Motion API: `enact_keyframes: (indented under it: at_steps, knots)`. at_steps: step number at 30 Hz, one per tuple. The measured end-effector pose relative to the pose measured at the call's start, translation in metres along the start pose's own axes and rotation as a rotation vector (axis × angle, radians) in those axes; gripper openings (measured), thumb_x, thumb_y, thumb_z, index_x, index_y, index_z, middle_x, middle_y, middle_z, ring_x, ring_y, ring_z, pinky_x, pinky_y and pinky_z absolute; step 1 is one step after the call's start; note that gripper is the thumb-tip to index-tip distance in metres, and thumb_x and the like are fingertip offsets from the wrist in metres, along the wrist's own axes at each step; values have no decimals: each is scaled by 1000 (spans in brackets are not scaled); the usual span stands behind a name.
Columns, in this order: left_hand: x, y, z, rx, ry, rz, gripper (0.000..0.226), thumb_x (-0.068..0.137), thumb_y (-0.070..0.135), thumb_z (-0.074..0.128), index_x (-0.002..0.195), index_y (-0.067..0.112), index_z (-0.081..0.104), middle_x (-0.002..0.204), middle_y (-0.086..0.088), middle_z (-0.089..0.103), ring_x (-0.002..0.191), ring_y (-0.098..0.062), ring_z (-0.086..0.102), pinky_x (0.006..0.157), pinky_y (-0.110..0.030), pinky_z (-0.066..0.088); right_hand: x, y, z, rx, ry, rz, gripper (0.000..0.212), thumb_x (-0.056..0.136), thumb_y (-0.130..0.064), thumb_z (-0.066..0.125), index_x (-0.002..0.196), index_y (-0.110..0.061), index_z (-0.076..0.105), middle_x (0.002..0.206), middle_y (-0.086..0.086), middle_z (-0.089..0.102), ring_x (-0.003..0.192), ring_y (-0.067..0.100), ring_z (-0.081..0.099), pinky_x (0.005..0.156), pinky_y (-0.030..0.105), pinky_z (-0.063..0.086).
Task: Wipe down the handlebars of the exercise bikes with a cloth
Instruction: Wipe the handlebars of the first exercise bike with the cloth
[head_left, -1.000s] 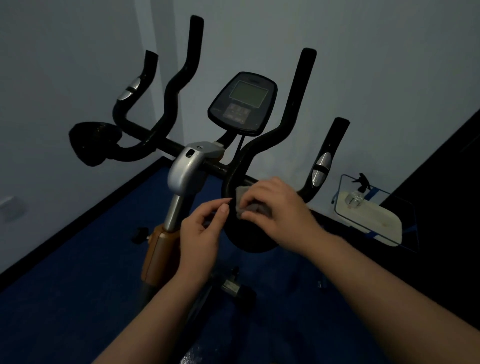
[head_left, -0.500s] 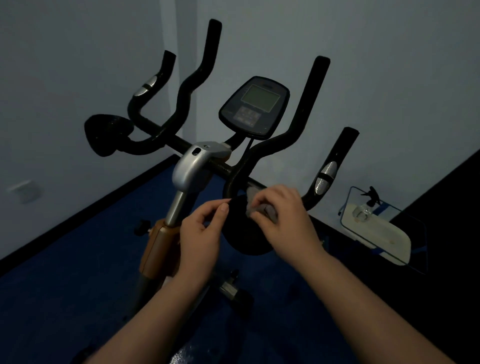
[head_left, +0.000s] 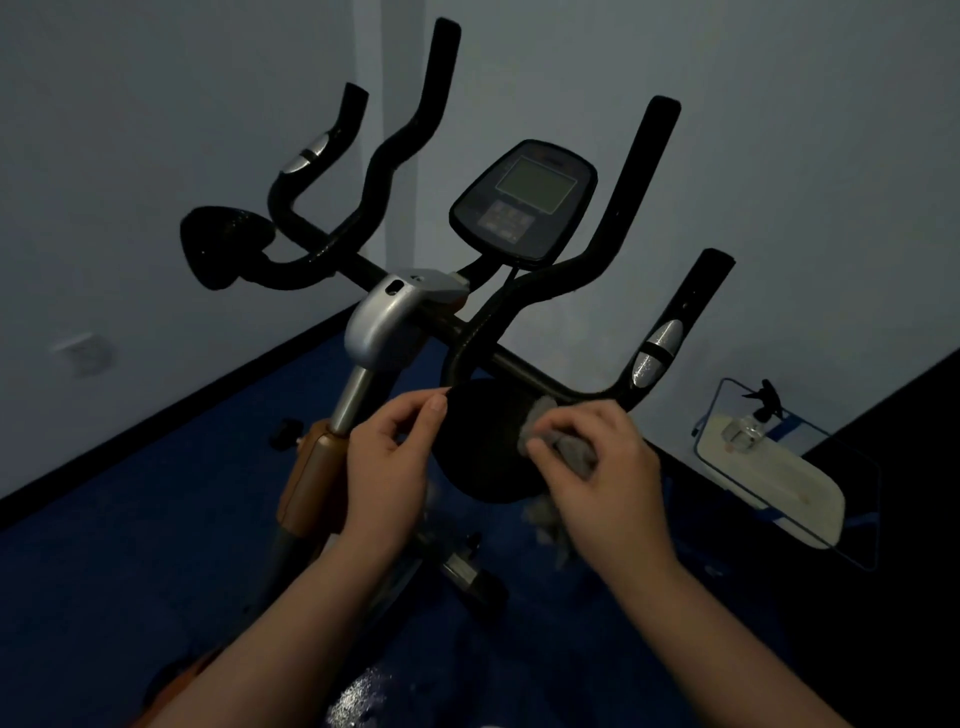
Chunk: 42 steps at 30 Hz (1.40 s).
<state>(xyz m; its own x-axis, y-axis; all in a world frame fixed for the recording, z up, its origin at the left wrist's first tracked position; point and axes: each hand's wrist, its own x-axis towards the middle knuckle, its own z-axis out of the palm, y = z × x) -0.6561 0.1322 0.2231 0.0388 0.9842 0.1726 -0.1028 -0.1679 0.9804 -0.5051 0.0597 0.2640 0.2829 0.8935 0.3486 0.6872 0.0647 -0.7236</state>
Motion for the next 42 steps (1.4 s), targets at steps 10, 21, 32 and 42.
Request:
enact_keyframes:
  at_steps: [10,21,32,42]
  knots:
    - [5,13,-11,-92,-68,-277,26,97,11,48,105,2,70,101,-17,72,92,-26,65,80,-36,49,33,-26,24,-320,-308,-430,15,73,-23,78,86,-27,71,91,-9,66,86,13,60,72,35,51]
    - [2,8,-26,-110,-126,-304,30,98,18,44,98,14,73,91,-4,74,85,-15,67,74,-27,52,30,-34,28,-434,-411,-439,15,84,-23,66,98,-28,68,106,-12,63,100,10,54,84,27,43]
    - [1,11,-13,-62,-166,-112,18,92,8,57,102,17,69,86,9,73,80,4,66,65,-8,48,51,-35,-4,-488,-460,-249,8,82,-31,69,89,-33,68,102,-15,60,105,11,48,90,41,41]
    - [3,10,-10,-7,-170,-61,18,93,13,57,106,16,69,91,15,73,84,4,66,67,-7,48,40,-12,-12,152,9,164,7,81,-19,71,82,-26,68,95,-10,66,92,-2,59,79,7,42]
